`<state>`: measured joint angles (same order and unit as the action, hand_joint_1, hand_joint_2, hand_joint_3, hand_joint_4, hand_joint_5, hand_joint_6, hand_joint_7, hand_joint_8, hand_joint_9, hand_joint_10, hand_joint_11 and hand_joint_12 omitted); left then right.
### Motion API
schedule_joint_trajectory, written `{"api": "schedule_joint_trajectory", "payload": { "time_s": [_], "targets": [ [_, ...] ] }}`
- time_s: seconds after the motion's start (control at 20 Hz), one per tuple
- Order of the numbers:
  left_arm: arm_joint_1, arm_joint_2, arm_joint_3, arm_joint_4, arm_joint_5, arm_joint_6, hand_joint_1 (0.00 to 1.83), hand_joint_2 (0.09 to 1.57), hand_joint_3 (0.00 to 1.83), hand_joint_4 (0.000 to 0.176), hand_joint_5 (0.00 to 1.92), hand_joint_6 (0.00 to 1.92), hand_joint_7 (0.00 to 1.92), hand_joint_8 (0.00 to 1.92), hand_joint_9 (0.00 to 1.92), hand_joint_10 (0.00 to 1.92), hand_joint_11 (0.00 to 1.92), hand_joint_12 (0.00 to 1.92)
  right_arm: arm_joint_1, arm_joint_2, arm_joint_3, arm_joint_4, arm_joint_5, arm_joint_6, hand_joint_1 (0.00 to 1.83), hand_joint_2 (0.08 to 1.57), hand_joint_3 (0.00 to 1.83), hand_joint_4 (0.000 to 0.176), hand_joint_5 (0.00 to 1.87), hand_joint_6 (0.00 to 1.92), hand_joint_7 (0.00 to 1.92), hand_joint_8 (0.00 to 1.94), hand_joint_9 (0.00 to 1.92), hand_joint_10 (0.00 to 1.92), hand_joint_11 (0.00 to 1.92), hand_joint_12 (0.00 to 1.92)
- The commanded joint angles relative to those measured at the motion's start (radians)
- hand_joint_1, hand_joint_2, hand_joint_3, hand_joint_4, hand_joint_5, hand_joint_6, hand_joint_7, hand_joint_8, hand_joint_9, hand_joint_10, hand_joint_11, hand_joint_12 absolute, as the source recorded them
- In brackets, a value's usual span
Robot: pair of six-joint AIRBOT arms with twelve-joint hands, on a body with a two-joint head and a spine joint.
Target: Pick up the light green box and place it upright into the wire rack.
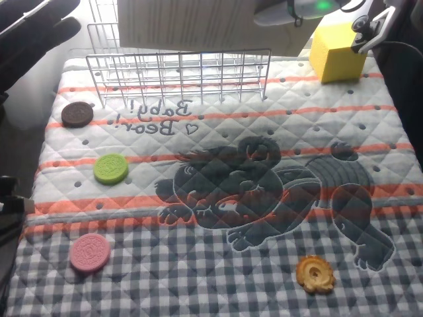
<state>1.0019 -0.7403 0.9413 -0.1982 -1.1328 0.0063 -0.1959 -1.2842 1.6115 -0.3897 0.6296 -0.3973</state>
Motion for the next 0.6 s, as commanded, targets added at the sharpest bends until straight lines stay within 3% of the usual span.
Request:
{"api": "schedule_joint_trajectory", "payload": {
  "time_s": [0.0, 0.15, 0.2, 0.25, 0.3, 0.35, 0.45, 0.55],
  "targets": [
    [-0.014, -0.004, 0.006, -0.007, -0.115, -0.006, 0.54, 1.14, 0.00, 0.134, 0.41, 0.00, 0.42, 0.00, 0.42, 0.00, 0.00, 1.11, 0.023, 0.008, 0.005, 0.041, 0.110, 0.003, 1.14, 1.15, 0.00, 0.000, 0.92, 1.06, 1.51, 0.00, 1.64, 0.01, 1.44, 0.51],
    [-0.014, -0.004, 0.006, -0.007, -0.115, -0.006, 0.56, 1.14, 0.00, 0.121, 0.42, 0.01, 0.42, 0.00, 0.41, 0.00, 0.00, 1.10, 0.022, 0.006, 0.004, 0.041, 0.110, 0.003, 1.12, 1.17, 0.00, 0.000, 0.86, 1.15, 1.33, 0.00, 1.48, 0.00, 1.30, 0.44],
    [-0.014, -0.004, 0.006, -0.007, -0.115, -0.006, 0.56, 1.14, 0.00, 0.137, 0.41, 0.00, 0.41, 0.00, 0.41, 0.00, 0.00, 1.10, 0.020, 0.005, 0.003, 0.041, 0.110, 0.003, 1.08, 1.19, 0.00, 0.000, 0.83, 1.21, 1.18, 0.00, 1.35, 0.00, 1.19, 0.38],
    [-0.014, -0.005, 0.006, -0.007, -0.116, -0.006, 0.56, 1.14, 0.00, 0.131, 0.42, 0.01, 0.42, 0.00, 0.42, 0.00, 0.00, 1.10, 0.017, 0.004, 0.001, 0.041, 0.110, 0.003, 0.92, 1.13, 0.00, 0.000, 0.60, 0.46, 0.98, 0.00, 1.14, 0.00, 1.01, 0.32],
    [-0.014, -0.005, 0.006, -0.007, -0.116, -0.006, 0.56, 1.14, 0.00, 0.130, 0.43, 0.01, 0.42, 0.00, 0.42, 0.00, 0.00, 1.10, 0.015, 0.004, 0.000, 0.041, 0.110, 0.003, 0.82, 1.12, 0.00, 0.000, 0.52, 0.14, 0.83, 0.00, 0.96, 0.00, 0.88, 0.28],
    [-0.014, -0.005, 0.006, -0.007, -0.116, -0.006, 0.55, 1.14, 0.00, 0.131, 0.42, 0.00, 0.42, 0.00, 0.42, 0.01, 0.00, 1.10, 0.013, 0.004, -0.002, 0.040, 0.110, 0.003, 0.70, 1.09, 0.00, 0.000, 0.37, 0.03, 0.81, 0.00, 0.80, 0.00, 0.72, 0.22],
    [-0.015, -0.006, 0.006, -0.007, -0.116, -0.006, 0.56, 1.14, 0.00, 0.125, 0.43, 0.00, 0.42, 0.00, 0.41, 0.00, 0.00, 1.08, 0.012, 0.004, -0.007, 0.034, 0.110, 0.003, 0.61, 1.06, 0.00, 0.000, 0.23, 0.00, 0.58, 0.00, 0.59, 0.00, 0.54, 0.15],
    [-0.015, -0.006, 0.006, -0.007, -0.117, -0.006, 0.54, 1.14, 0.00, 0.114, 0.43, 0.00, 0.41, 0.00, 0.41, 0.00, 0.00, 1.07, 0.010, 0.004, -0.012, 0.032, 0.111, 0.003, 0.58, 1.02, 0.01, 0.002, 0.16, 0.00, 0.40, 0.00, 0.47, 0.00, 0.36, 0.32]
  ]
}}
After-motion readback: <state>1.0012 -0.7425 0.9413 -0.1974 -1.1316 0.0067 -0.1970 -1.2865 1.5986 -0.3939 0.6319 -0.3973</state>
